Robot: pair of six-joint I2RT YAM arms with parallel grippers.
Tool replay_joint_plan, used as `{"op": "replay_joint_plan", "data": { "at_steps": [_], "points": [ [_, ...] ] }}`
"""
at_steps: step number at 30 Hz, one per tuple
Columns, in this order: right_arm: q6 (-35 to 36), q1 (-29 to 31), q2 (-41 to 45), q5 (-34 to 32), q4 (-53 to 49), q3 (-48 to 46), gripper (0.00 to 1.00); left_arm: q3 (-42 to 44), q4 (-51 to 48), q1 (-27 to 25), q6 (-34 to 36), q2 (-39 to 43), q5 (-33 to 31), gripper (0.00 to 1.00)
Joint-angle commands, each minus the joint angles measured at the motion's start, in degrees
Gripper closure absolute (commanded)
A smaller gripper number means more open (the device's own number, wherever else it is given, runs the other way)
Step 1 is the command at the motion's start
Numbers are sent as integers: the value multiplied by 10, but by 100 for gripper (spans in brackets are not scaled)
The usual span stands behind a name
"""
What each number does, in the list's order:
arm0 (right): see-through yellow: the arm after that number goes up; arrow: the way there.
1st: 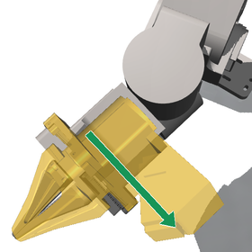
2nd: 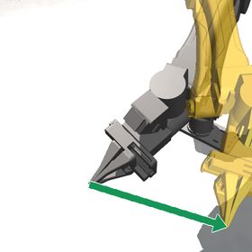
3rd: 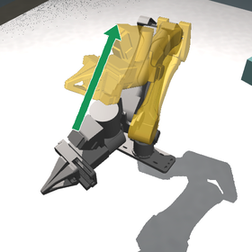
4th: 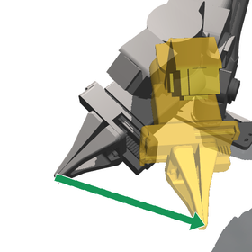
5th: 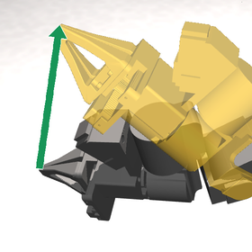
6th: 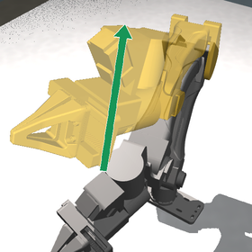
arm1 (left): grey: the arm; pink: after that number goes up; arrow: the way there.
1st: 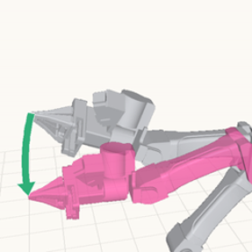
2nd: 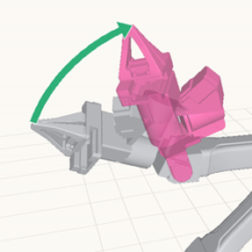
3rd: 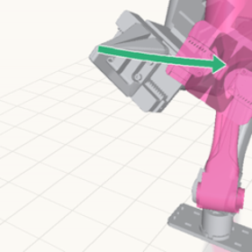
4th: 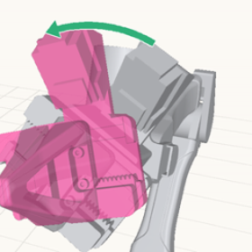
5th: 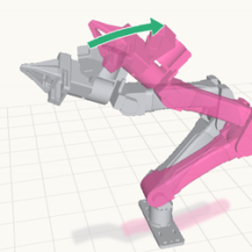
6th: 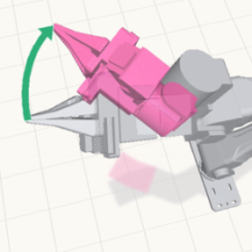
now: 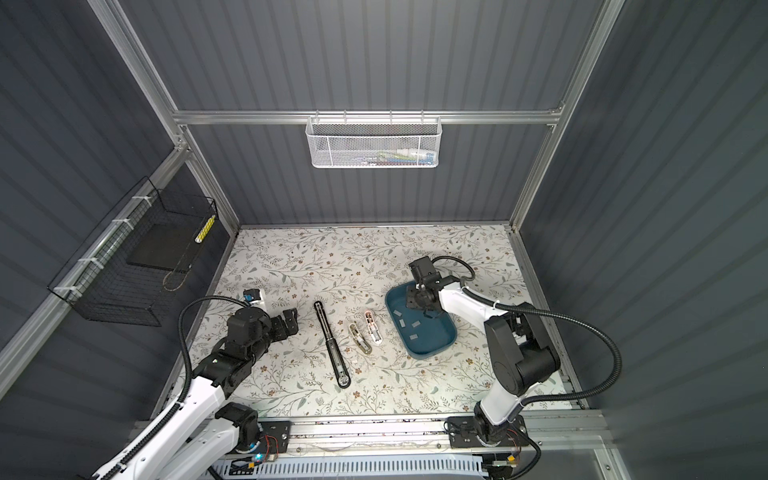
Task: Load the staples into the stapler
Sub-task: 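Lower the right gripper into the tray and grasp another staple strip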
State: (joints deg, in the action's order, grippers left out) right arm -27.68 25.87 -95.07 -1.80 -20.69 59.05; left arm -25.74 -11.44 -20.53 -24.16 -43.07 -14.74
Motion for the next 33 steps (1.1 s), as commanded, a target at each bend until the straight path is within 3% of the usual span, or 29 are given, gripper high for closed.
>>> {"op": "replay_joint_plan", "data": {
  "at_steps": [1, 8, 21, 33],
  "points": [
    [-26, 0, 5, 5, -36, -19, 65, -2, 3, 3, 9, 4, -4, 1],
    [-68, 2, 59, 26, -45, -65, 63, -5, 4, 2, 9, -7, -5, 0],
    [-90, 12, 8, 87, -19, -82, 64, -9, 5, 2, 9, -19, 0, 1],
    [-70, 13, -37, 45, -35, -35, 64, -7, 5, 2, 9, -14, -2, 1]
  ]
}}
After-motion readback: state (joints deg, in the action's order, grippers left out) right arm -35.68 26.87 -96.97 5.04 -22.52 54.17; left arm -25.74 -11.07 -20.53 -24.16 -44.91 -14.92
